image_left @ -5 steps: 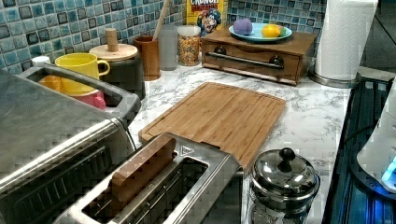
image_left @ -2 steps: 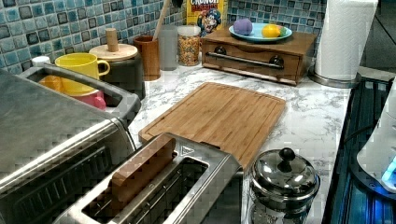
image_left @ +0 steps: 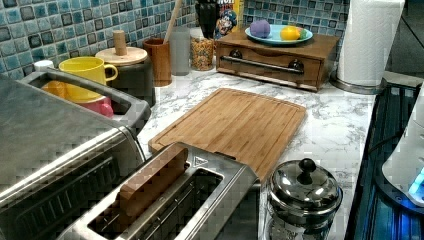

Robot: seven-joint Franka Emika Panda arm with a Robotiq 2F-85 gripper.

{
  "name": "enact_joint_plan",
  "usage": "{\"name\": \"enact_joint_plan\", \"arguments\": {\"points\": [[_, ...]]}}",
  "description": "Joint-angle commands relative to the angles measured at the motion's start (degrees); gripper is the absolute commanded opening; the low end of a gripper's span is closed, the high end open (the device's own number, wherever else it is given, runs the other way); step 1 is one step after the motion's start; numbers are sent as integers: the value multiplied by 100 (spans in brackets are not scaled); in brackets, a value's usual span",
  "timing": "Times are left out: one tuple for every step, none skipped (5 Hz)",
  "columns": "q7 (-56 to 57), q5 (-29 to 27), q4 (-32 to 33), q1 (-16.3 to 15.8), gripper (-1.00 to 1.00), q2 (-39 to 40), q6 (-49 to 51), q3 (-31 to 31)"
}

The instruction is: Turn on the toaster.

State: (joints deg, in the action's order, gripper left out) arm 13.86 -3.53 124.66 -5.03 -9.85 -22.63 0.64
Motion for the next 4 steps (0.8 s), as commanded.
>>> {"name": "enact_joint_plan", "arguments": {"points": [[631, -385, 893, -570, -100, -1118, -36, 371], [614, -395, 1184, -752, -100, -1250, 51, 511], [595, -422, 1270, -962, -100, -1204, 186, 669], [712, -632, 1441, -1034, -100, -1411, 95, 872]]}}
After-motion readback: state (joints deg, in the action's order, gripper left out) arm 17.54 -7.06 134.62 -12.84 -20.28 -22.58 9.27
